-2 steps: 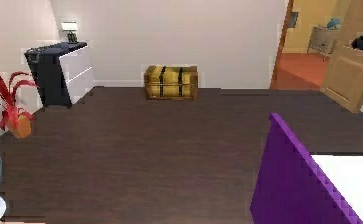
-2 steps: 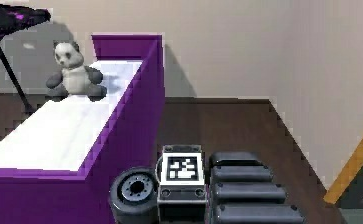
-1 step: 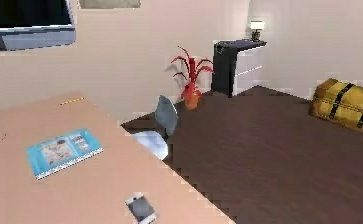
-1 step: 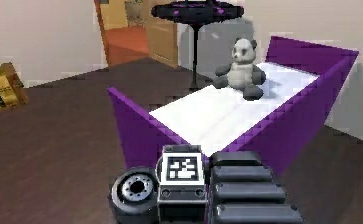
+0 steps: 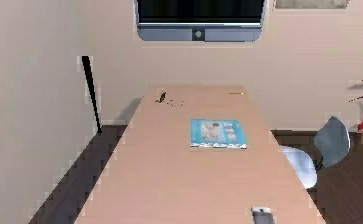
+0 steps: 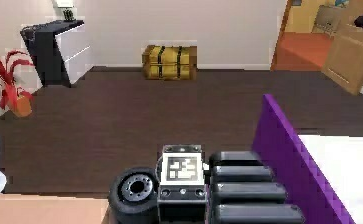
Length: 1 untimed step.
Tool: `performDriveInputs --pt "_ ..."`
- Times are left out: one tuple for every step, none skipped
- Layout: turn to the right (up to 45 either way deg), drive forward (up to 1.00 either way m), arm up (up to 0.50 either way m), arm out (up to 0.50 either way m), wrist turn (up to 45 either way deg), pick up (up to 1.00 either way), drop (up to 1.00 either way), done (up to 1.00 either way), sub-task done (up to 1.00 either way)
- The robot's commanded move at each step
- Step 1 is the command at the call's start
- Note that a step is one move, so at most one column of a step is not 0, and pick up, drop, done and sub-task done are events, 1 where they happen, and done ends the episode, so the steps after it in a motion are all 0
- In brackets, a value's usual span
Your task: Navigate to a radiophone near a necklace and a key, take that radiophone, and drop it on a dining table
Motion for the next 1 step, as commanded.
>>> performDriveInputs --pt "-45.0 0.00 0.00 0.00 0.0 0.00 0.00 0.00 0.00"
